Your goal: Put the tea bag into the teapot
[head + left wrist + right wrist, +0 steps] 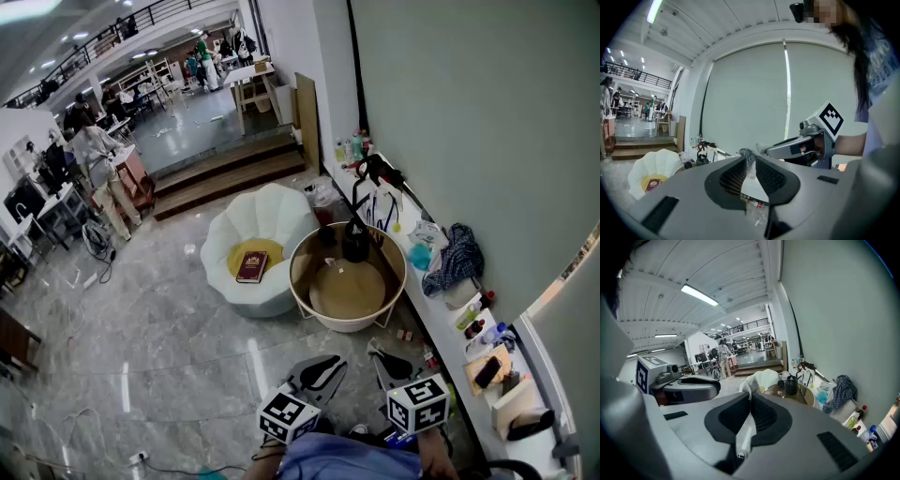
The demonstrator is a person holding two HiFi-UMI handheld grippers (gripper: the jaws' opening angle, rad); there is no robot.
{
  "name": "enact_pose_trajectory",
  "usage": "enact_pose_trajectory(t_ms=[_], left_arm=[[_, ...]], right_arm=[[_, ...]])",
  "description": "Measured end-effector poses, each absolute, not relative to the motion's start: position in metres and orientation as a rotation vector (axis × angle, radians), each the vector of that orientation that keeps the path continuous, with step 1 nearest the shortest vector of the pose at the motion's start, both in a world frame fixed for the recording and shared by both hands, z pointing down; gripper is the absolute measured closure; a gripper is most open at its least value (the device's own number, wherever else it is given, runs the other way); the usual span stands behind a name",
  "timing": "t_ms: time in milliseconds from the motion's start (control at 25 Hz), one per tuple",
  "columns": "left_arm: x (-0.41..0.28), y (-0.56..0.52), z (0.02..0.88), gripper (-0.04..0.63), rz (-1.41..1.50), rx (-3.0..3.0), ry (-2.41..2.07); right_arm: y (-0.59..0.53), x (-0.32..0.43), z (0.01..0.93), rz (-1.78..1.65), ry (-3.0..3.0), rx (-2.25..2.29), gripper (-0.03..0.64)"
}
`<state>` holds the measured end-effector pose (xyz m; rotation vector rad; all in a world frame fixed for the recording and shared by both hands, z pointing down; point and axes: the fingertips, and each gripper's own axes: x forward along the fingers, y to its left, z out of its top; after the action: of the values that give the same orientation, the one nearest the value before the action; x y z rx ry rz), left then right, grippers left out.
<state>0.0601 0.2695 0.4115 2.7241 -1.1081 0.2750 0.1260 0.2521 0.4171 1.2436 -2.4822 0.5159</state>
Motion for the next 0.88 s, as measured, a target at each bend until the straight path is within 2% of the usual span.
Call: enact_pose_trajectory(t_ms=[880], left_arm=[[0.053, 0.271, 0.419, 0.537, 0.305, 2.715, -1.107]], right_arm=[[0.245, 0.126, 0.432, 0.487, -2.459, 1.270, 0.598]])
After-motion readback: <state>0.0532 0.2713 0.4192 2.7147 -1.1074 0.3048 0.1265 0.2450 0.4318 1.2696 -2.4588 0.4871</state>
